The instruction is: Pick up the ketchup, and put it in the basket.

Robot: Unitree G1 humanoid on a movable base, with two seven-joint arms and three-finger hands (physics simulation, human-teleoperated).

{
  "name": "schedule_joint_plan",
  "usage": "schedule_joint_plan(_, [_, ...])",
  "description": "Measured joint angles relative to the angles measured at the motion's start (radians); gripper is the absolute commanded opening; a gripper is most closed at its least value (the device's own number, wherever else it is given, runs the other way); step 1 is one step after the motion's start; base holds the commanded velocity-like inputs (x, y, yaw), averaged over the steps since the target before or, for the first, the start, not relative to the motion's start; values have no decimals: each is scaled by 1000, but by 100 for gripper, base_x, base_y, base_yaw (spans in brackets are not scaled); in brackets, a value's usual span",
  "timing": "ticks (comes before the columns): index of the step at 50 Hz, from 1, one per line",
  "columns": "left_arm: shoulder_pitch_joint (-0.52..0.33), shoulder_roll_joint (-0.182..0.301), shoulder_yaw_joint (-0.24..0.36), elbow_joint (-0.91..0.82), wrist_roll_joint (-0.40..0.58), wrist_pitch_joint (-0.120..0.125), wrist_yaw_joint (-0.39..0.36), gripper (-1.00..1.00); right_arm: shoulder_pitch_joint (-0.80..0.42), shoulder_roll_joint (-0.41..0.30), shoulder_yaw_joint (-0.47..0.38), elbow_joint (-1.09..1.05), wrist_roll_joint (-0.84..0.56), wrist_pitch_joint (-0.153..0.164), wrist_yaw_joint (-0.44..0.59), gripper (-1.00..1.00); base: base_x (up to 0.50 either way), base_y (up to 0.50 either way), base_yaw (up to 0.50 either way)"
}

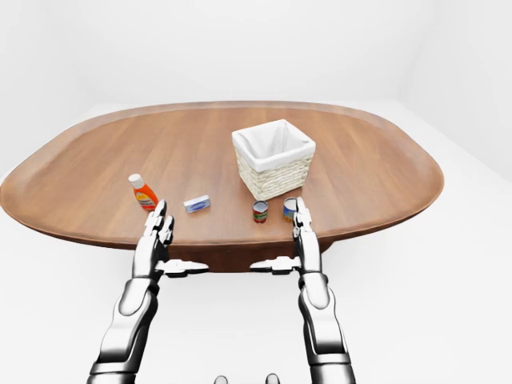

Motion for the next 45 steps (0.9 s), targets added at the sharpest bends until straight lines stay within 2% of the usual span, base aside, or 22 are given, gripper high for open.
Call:
schedule_joint_plan(14, [-32, 13, 23, 83, 1, -47, 1, 100, -32, -8, -14, 93, 5, -39, 14, 100, 0, 0, 0])
schedule_joint_plan(25, [-36, 18, 28, 91, 8, -54, 10, 100, -31, -10, -11, 95, -8, -50, 9, 100, 0, 0, 0])
schedule_joint_plan(28, [-20, 17, 25, 51, 12, -42, 9, 100, -13, -8, -3, 53, -14, -48, 14, 100, 0, 0, 0])
schedule_joint_plan(31, [7, 14, 23, -22, 12, -19, 5, 100, 13, -6, 7, -9, -25, -38, 16, 100, 0, 0, 0])
schedule_joint_plan(40, [97, 6, 33, -269, 1, 57, -11, 100, 115, -2, 43, -244, -71, 14, 17, 100, 0, 0, 0])
schedule_joint_plan(45, [135, 2, 48, -376, -6, 92, -24, 100, 159, -2, 58, -344, -92, 36, 14, 100, 0, 0, 0])
